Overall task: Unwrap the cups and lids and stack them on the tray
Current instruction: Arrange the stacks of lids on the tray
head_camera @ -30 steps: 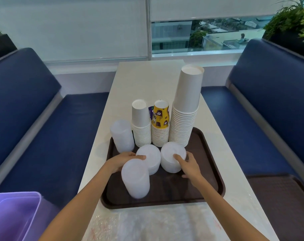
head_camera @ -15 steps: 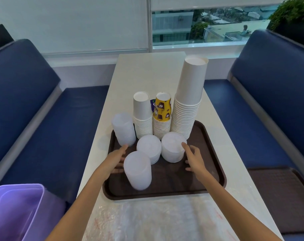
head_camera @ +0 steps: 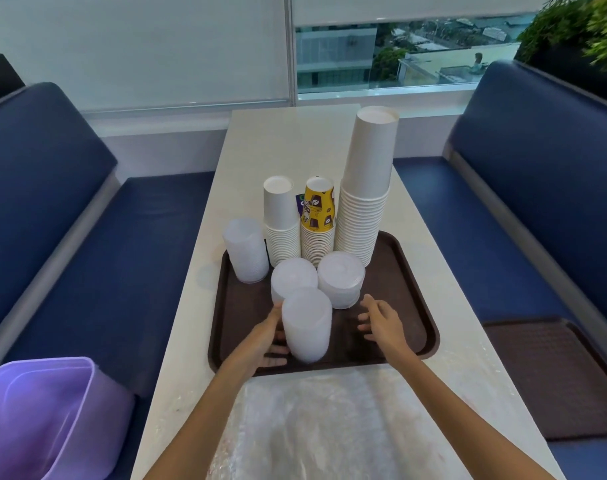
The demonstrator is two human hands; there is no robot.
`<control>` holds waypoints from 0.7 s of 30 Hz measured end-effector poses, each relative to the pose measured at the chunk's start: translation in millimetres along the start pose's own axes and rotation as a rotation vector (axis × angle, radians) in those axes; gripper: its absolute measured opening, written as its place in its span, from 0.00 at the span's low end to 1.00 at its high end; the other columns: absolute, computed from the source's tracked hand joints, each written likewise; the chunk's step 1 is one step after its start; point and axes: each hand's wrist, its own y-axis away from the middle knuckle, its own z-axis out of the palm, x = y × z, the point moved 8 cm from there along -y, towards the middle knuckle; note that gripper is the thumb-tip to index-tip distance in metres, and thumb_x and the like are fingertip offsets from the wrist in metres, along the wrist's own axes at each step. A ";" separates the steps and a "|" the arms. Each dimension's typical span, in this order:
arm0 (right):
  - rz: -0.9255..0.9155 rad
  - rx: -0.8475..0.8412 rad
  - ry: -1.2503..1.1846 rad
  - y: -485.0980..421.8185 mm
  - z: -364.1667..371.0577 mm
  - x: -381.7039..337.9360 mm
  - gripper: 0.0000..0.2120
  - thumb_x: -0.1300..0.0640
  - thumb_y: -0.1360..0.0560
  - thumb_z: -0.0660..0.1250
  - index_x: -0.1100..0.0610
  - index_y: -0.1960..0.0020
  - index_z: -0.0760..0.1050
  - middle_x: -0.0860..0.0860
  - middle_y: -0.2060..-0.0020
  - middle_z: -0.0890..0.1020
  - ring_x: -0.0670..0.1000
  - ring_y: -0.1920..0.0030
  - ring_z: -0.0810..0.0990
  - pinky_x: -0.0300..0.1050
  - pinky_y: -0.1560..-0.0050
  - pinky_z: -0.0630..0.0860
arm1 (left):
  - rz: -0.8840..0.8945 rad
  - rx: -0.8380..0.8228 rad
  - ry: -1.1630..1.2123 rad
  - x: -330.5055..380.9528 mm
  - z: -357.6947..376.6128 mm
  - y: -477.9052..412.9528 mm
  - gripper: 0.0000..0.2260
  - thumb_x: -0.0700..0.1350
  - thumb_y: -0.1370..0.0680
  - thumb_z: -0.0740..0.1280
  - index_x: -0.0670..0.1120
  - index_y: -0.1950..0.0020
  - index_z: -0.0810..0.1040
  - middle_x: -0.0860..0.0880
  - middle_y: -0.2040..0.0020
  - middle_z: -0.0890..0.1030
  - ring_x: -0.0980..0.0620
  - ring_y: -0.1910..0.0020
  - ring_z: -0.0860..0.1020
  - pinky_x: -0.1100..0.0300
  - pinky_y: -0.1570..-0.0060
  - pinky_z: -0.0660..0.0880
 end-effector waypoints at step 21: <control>0.065 -0.011 -0.043 -21.1 -23.3 -4.5 0.23 0.41 0.20 0.56 0.58 0.46 0.79 0.58 0.53 0.83 0.58 0.50 0.81 0.48 0.55 0.76 | 0.301 0.518 0.203 38.3 -42.0 4.1 0.15 0.54 0.21 0.62 0.44 0.42 0.70 0.50 0.55 0.74 0.49 0.54 0.76 0.55 0.56 0.75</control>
